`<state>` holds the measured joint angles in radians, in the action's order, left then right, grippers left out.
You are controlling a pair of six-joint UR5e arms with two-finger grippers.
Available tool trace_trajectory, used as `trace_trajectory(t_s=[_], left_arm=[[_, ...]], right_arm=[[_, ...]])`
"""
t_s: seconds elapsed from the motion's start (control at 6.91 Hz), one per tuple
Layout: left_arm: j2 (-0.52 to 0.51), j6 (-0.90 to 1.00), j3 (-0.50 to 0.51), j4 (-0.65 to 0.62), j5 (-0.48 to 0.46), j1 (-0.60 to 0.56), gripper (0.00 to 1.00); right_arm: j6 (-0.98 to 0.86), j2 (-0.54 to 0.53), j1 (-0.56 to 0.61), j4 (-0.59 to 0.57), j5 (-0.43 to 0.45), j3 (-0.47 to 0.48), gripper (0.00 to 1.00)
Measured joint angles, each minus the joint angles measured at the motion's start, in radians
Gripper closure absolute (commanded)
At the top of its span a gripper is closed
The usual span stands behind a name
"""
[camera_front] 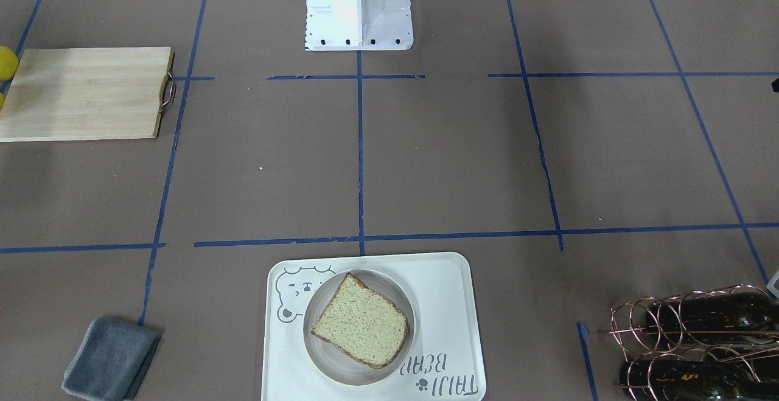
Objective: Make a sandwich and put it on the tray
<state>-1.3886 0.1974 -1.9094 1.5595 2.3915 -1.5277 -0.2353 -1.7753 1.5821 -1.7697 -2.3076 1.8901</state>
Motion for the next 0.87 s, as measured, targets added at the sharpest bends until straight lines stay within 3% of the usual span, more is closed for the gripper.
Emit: trace_trajectory(t_s=[0.87], left_arm=[[-0.03,0.078,0.027,0.001,-0.024,-0.008,0.0]], right_arm=[[0.001,-0.001,0.0,0.001,-0.035,-0.016,0.0]])
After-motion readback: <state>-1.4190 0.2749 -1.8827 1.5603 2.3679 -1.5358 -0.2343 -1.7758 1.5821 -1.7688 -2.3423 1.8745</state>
